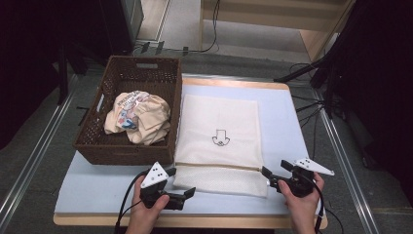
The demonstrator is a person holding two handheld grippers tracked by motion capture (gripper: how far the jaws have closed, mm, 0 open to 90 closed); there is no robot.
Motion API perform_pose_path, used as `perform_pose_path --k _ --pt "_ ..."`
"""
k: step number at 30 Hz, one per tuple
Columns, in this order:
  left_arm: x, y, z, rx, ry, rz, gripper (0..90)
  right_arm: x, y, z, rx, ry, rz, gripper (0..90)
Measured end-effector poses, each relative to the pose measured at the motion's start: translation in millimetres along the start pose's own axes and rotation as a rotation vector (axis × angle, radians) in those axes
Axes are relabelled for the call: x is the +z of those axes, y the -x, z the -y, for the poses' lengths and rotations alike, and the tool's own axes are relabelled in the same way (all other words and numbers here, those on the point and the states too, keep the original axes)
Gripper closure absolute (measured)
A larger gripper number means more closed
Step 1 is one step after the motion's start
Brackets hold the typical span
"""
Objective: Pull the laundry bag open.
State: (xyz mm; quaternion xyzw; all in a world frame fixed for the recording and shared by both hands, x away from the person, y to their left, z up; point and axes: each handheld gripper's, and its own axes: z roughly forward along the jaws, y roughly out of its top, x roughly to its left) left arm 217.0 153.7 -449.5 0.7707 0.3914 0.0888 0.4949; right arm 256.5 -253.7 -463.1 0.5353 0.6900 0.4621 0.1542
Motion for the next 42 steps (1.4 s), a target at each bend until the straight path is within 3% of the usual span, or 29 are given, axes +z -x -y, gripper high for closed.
perform_pose_path --k 2,5,8,10,11,13,14,15,17,19,20,21,25,31,32,34,38,39,42 --pt "3.2 6.9 -4.2 0.006 0.01 0.012 8.1 -4.4 3.6 6.9 0.027 -0.006 -0.015 13.8" --pt "13.2 17.1 -11.8 0.015 0.013 0.026 17.5 -15.1 7.4 19.7 0.071 -0.008 -0.024 15.4" --pt "27.9 27.2 -18.2 0.029 -0.002 0.003 25.4 -17.8 6.9 20.5 0.076 -0.012 -0.019 15.5" --pt "38.9 33.4 -23.1 0.019 -0.003 0.017 33.0 -18.8 5.8 18.5 0.088 -0.017 -0.02 15.9" --pt "43.0 35.5 -25.0 0.022 -0.01 0.02 42.3 -17.8 3.5 18.2 0.084 -0.031 -0.016 17.5" --pt "55.4 41.4 -30.2 0.032 -0.028 0.034 46.3 -16.0 2.9 18.9 0.072 -0.038 -0.008 18.7" --pt "61.9 43.7 -32.7 0.027 -0.036 0.048 54.3 -13.5 3.0 20.8 0.072 -0.041 0.0 28.3" --pt "68.9 46.3 -35.2 0.023 -0.042 0.055 54.3 -13.5 3.0 20.8 0.072 -0.041 0.0 28.3" --pt "82.5 51.5 -39.8 0.022 -0.05 0.066 60.4 -12.1 5.7 23.0 0.076 -0.023 -0.012 42.7" --pt "96.1 57.4 -44.6 0.026 -0.062 0.081 65.3 -11.2 8.7 25.6 0.089 -0.012 -0.033 50.4" --pt "104.3 61.2 -47.3 0.033 -0.069 0.101 68.0 -11.1 9.7 26.3 0.093 -0.013 -0.036 52.1" --pt "109.1 63.5 -48.9 0.042 -0.075 0.112 76.8 -10.9 10.6 27.7 0.095 -0.018 -0.03 53.9" --pt "132.1 72.7 -57.2 0.049 -0.1 0.133 85.2 -8.6 8.1 29.2 0.098 -0.02 -0.042 52.3" --pt "162.3 81.5 -71.8 0.043 -0.116 0.126 84.9 -1.6 7.2 33.1 0.107 -0.056 -0.045 51.9" --pt "167.0 83.4 -73.3 0.039 -0.125 0.124 84.4 0.8 10.1 34.3 0.148 -0.062 -0.087 53.9" --pt "176.2 85.8 -73.6 0.045 -0.145 0.12 84.1 1.7 11.6 34.8 0.168 -0.061 -0.106 54.6" --pt "190.3 80.1 -63.7 0.033 -0.197 0.095 83.1 3.0 14.2 34.7 0.17 -0.053 -0.089 57.6" --pt "193.0 76.1 -59.1 0.021 -0.207 0.095 82.8 1.1 17.6 33.7 0.18 -0.021 -0.055 60.6" --pt "195.0 68.6 -52.5 -0.021 -0.212 0.108 82.9 1.8 22.6 31.4 0.205 0.005 -0.071 62.4"
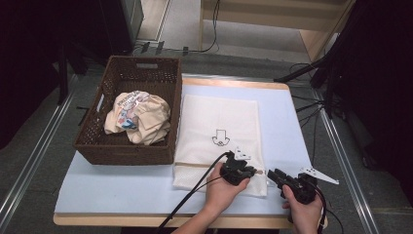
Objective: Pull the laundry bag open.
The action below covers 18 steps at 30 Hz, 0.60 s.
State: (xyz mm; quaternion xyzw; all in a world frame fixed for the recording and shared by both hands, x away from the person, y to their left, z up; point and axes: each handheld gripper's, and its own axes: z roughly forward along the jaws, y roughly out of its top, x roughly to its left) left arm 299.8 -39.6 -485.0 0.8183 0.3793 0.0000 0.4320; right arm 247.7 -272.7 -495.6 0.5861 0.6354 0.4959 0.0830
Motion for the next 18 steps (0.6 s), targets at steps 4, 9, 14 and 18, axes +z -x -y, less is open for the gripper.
perform_pose_path --k 4,9,14,18 --pt "1.6 0.3 0.2 0.008 -0.008 0.015 81.9 10.4 0.6 -8.2 0.008 -0.012 0.013 64.5" --pt "1.1 -0.6 0.5 0.004 -0.012 0.027 81.7 19.4 0.9 -11.9 0.047 -0.028 0.03 65.2" --pt "-0.6 -1.1 1.6 0.019 0.003 0.08 77.7 27.7 1.7 -14.2 0.099 -0.041 -0.008 62.9" --pt "-1.0 1.9 2.0 0.044 0.006 0.079 75.5 34.0 -1.6 -14.3 0.121 -0.056 -0.051 63.3"
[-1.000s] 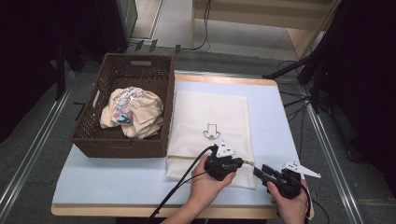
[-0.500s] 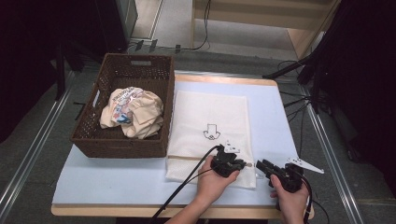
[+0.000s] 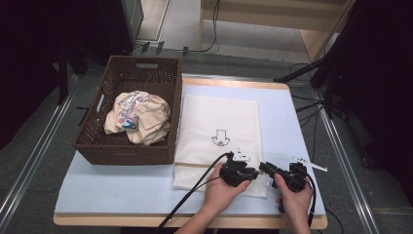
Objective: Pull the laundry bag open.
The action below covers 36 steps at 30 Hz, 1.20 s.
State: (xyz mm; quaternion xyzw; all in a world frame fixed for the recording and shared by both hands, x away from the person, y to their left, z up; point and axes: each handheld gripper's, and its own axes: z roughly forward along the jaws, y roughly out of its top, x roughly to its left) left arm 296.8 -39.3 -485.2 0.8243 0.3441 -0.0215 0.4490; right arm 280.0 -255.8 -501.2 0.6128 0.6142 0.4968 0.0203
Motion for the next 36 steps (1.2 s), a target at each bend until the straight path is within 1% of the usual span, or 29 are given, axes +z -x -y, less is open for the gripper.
perform_pose_path --k 1,2,3,4,6,7,8,9,10,11,13,14,16,18,19,20,22,24,25,27,28,29,30,31,33,34,36 --pt "-0.1 0.5 0.3 0.009 0.002 0.002 75.0 1.0 -0.7 0.2 0.011 -0.007 -0.009 67.7" --pt "-0.2 0.9 0.3 0.015 0.001 0.009 73.7 2.8 -2.8 1.1 0.005 -0.024 -0.008 77.7" --pt "-0.2 1.3 0.3 0.022 0.0 0.021 73.7 2.8 -2.8 1.1 0.005 -0.024 -0.008 77.7" --pt "-0.2 1.7 0.5 0.028 -0.001 0.036 71.3 2.7 -1.9 1.8 0.008 -0.027 -0.025 84.5" --pt "-0.1 2.7 0.9 0.036 0.004 0.042 68.5 -0.4 -1.7 1.3 0.017 0.001 -0.059 86.4" --pt "-0.1 2.9 1.0 0.034 0.004 0.039 68.5 -0.4 -1.7 1.3 0.017 0.001 -0.059 86.4" --pt "-0.2 2.6 0.8 0.032 -0.001 0.035 64.7 -3.2 -5.6 0.9 0.012 0.024 -0.087 87.0" --pt "-0.3 2.6 0.8 0.025 -0.001 0.026 64.7 -3.2 -5.6 0.9 0.012 0.024 -0.087 87.0" --pt "-0.1 2.3 0.8 0.016 0.002 0.013 58.5 -5.1 -11.7 1.1 -0.023 0.05 -0.09 87.5" --pt "-0.7 1.8 1.1 0.013 0.01 0.017 57.5 -6.3 -14.8 1.1 -0.035 0.063 -0.101 87.7" --pt "-2.4 0.9 1.8 0.003 0.028 0.027 56.9 -8.0 -20.2 1.4 -0.067 0.082 -0.101 88.0" --pt "-3.3 -0.4 1.9 0.0 0.025 0.033 56.9 -8.0 -20.2 1.4 -0.067 0.082 -0.101 88.0" --pt "-3.5 -2.9 2.0 -0.028 0.027 0.043 60.8 -8.5 -23.4 2.0 -0.093 0.093 -0.087 88.1" --pt "-4.0 -6.4 2.2 -0.067 0.028 0.054 66.6 -9.4 -23.6 2.5 -0.091 0.096 -0.076 88.2" --pt "-4.4 -8.2 2.5 -0.085 0.032 0.059 71.6 -10.4 -22.1 2.8 -0.097 0.105 -0.072 88.4" --pt "-4.8 -9.5 3.0 -0.105 0.036 0.063 73.7 -11.2 -21.5 2.9 -0.103 0.108 -0.063 88.5" --pt "-6.1 -10.8 3.7 -0.121 0.038 0.055 74.8 -12.0 -21.2 2.9 -0.106 0.111 -0.054 88.6" --pt "-6.9 -11.1 4.2 -0.122 0.036 0.053 78.4 -13.2 -21.2 3.2 -0.111 0.119 -0.046 88.8" --pt "-7.3 -11.4 4.4 -0.13 0.03 0.064 80.0 -13.3 -22.1 3.6 -0.125 0.122 -0.038 88.9" --pt "-8.3 -13.0 3.4 -0.147 0.01 0.093 80.7 -13.1 -22.4 3.7 -0.128 0.124 -0.038 88.9" --pt "-9.1 -14.1 3.2 -0.151 0.006 0.104 82.0 -13.3 -23.5 3.8 -0.138 0.121 -0.035 89.0" --pt "-9.8 -14.2 3.2 -0.15 0.005 0.109 82.0 -13.3 -23.5 3.8 -0.138 0.121 -0.035 89.0" --pt "-10.8 -13.6 3.3 -0.14 0.004 0.109 82.8 -13.0 -23.9 3.8 -0.152 0.125 -0.034 89.1" --pt "-12.0 -11.8 3.3 -0.131 0.004 0.102 87.2 -13.1 -25.1 3.8 -0.16 0.126 -0.03 89.3" --pt "-14.6 -9.2 3.1 -0.102 0.019 0.083 87.5 -15.0 -27.6 2.4 -0.184 0.133 -0.014 89.4" --pt "-15.3 -8.3 2.7 -0.094 0.021 0.072 87.5 -15.0 -27.6 2.4 -0.184 0.133 -0.014 89.4" --pt "-16.4 -8.5 2.6 -0.094 0.025 0.06 87.6 -15.3 -26.9 2.1 -0.189 0.136 -0.011 89.6"
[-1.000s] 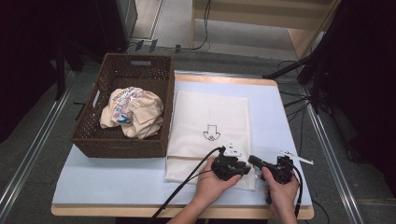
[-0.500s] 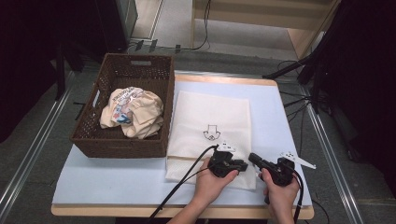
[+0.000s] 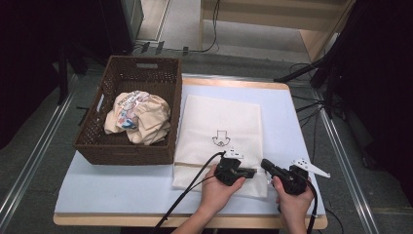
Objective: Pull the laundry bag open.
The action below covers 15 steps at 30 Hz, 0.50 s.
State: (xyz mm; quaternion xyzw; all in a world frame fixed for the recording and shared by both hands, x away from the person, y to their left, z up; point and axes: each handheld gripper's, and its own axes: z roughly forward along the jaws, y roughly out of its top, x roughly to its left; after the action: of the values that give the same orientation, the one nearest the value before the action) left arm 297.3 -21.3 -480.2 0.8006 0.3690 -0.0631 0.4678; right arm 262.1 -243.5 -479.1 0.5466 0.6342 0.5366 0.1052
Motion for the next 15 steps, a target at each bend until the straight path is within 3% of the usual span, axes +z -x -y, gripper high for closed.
perform_pose_path --k 4,15 --pt "-4.1 -6.5 2.5 -0.029 0.007 -0.006 87.6 -2.6 2.8 -0.8 0.007 0.006 0.012 89.9" --pt "-19.9 -12.1 8.3 -0.018 0.018 -0.054 87.5 -3.6 3.8 -1.6 -0.004 0.013 0.017 89.8"
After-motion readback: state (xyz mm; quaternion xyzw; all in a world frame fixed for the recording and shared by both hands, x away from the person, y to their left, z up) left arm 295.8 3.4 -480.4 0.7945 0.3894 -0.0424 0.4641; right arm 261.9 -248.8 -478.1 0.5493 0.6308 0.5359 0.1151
